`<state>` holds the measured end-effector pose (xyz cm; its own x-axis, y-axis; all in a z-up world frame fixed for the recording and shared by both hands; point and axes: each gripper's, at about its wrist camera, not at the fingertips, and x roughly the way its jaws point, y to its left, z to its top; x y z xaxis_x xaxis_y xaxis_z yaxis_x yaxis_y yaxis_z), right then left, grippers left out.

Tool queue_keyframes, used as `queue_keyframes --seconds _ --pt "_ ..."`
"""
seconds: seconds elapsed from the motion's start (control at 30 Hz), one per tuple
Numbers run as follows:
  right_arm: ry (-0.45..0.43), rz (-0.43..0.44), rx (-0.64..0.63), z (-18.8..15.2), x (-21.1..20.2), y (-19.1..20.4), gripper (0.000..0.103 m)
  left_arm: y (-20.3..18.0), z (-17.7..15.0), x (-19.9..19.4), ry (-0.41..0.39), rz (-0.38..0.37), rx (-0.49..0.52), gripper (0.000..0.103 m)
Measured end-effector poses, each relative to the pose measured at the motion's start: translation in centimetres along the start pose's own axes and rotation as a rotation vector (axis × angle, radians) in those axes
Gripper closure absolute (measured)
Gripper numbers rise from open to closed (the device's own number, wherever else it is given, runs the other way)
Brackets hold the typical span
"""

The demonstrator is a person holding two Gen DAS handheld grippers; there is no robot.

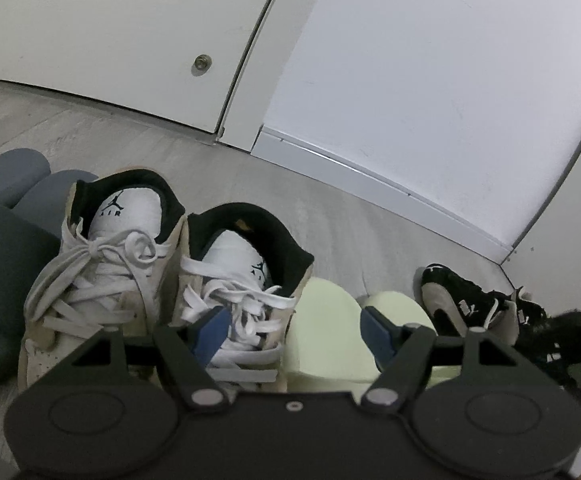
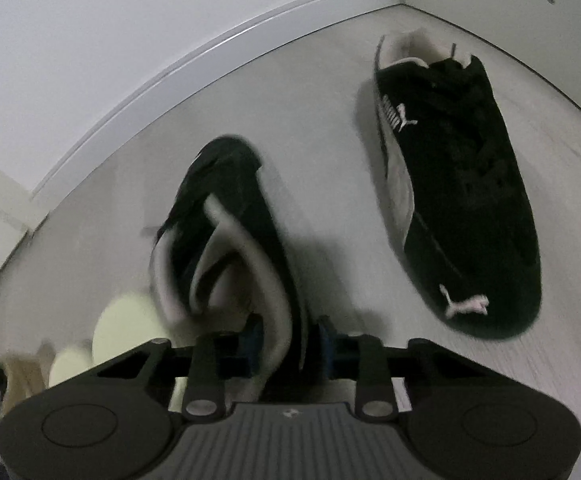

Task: Organize scattered shoes

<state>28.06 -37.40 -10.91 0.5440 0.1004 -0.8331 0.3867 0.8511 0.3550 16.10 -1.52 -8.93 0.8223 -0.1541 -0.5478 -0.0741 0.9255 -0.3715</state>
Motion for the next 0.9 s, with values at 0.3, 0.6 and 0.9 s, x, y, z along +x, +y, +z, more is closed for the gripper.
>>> queue_keyframes --seconds 0.3,0.6,0.9 --pt "-0.143 0.061 -0.116 2.3 0.9 2.0 0.066 -0.8 -0.6 0.5 0.013 0.027 0.063 0.029" --pt "-0.034 0.086 -0.17 -2.2 -4.9 1.5 0.072 -0.5 -0.8 0.1 0.008 0.017 0.036 0.029" --pt "-0.022 0.097 -0.278 -2.4 -2.1 4.8 0.072 -0.1 -0.6 0.1 0.003 0.016 0.008 0.029"
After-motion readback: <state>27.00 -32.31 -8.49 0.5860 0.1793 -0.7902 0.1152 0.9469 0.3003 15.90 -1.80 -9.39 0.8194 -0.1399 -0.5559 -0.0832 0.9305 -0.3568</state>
